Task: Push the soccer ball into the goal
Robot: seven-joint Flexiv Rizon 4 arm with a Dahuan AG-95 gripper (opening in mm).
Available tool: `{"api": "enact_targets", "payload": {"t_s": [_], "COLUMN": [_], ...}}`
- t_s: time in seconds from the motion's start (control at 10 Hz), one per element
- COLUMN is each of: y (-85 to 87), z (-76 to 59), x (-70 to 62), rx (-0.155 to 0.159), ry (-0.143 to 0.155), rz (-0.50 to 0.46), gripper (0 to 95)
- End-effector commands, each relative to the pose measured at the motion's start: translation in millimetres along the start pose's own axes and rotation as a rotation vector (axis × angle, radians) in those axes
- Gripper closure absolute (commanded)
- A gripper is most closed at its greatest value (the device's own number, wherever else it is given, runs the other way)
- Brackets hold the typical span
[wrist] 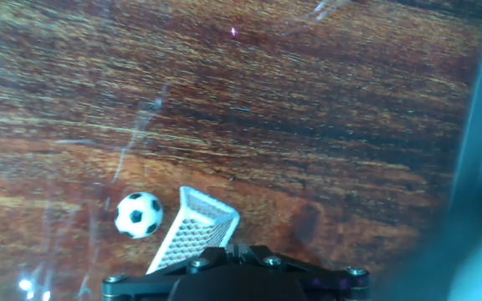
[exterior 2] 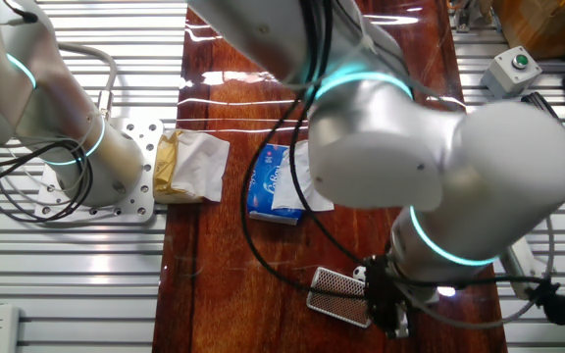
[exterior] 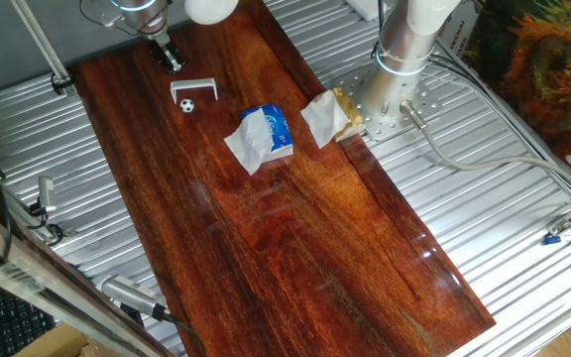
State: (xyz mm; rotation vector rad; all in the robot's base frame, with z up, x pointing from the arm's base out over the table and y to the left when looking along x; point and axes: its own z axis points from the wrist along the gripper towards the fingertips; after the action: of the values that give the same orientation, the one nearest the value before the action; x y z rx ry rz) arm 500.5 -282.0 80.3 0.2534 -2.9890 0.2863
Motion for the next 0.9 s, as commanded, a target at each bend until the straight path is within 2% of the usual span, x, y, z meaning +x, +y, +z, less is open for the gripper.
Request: {"api": "enact_targets", "payload": {"t_s": [0.1, 0.3, 0.6, 0.9], "y": [-1.5, -2.8, 6.4, 17.3], "z": [3.7, 8.9, 12.7, 16.4], "x": [-0.9, -3.2, -13.1, -23.2], "rx": [-0.003, -0.016, -0.061, -0.07], "ry": [-0.008, -0.018, -0.031, -0.041], "rz": [-0.004, -0.01, 0.017, 0.035], "gripper": [95.0, 95.0, 95.0, 95.0]}}
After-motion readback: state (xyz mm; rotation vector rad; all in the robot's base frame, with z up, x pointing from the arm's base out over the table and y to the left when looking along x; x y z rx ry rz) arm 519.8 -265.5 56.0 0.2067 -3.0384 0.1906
